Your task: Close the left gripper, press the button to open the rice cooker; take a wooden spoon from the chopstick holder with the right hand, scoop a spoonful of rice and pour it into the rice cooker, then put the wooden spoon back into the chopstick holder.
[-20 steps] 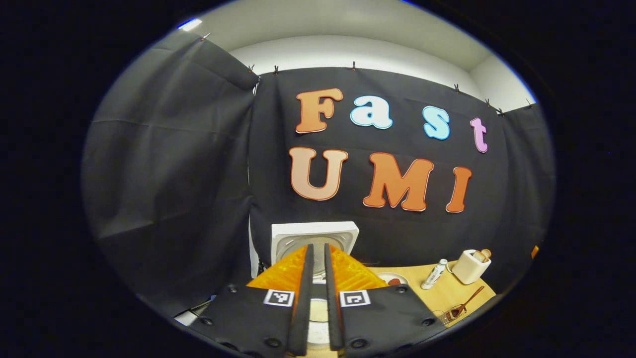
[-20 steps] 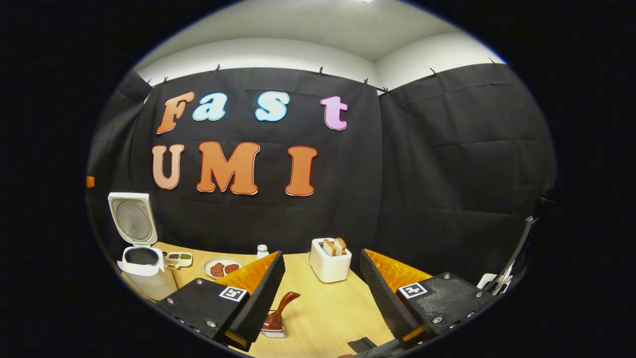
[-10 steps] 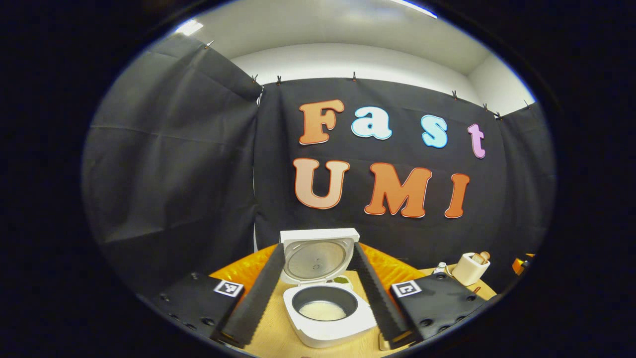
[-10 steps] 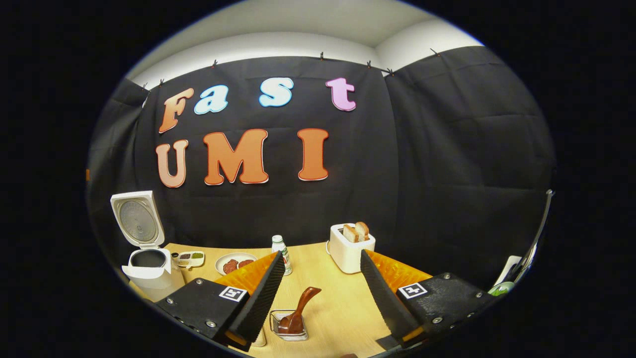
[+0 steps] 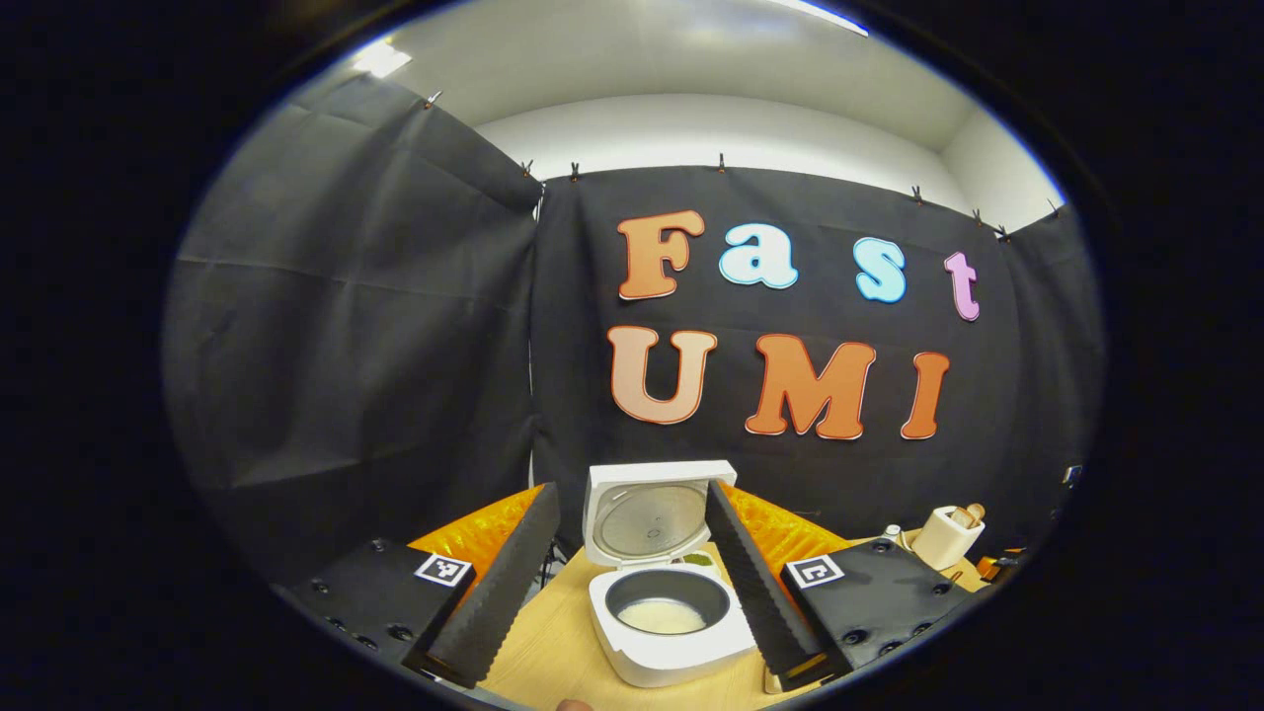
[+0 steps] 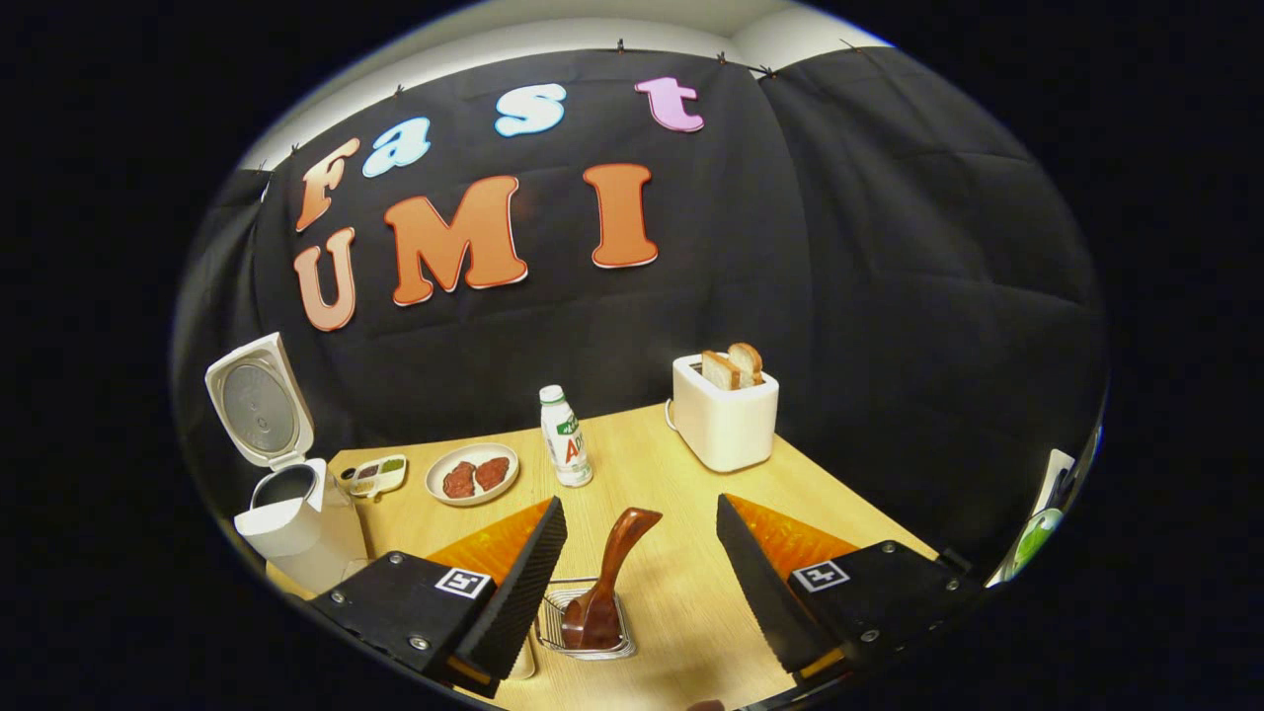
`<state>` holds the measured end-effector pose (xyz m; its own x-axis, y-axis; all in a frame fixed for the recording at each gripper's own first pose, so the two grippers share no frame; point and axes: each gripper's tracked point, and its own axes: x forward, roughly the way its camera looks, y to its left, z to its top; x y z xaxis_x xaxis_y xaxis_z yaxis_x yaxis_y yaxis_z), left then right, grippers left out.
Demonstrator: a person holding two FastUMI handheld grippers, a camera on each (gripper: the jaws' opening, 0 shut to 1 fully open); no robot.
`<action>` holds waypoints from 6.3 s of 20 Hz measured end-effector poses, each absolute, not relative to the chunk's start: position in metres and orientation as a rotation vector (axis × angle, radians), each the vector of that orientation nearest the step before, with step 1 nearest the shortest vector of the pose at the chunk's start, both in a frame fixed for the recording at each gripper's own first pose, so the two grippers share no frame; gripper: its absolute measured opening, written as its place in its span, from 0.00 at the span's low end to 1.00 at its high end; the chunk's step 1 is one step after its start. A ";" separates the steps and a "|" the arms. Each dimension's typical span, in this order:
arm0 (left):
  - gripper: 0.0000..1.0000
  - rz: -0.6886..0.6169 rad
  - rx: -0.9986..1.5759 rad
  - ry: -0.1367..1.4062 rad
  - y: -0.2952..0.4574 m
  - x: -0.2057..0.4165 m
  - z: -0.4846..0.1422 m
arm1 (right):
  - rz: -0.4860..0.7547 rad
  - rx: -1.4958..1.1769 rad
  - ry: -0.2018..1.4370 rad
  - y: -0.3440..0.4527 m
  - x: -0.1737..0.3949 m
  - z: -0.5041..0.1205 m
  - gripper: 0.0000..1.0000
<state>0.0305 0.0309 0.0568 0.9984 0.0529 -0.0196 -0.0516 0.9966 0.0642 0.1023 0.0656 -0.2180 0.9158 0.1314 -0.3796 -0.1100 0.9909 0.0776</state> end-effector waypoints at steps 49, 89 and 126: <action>1.00 0.027 0.022 0.025 0.049 0.012 0.054 | 0.355 0.114 0.440 0.232 0.070 -0.176 0.02; 1.00 0.009 0.042 0.135 0.061 0.030 0.002 | 0.259 0.830 0.804 0.277 0.039 -0.333 0.02; 1.00 -0.001 -0.006 0.108 0.093 0.064 0.016 | 0.231 1.127 0.739 0.299 0.081 -0.182 0.02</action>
<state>0.0638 0.0934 0.0162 0.9941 -0.0015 -0.1081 0.0009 1.0000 -0.0056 0.0815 0.2990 -0.1823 0.7443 0.5211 -0.4177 0.1896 0.4348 0.8803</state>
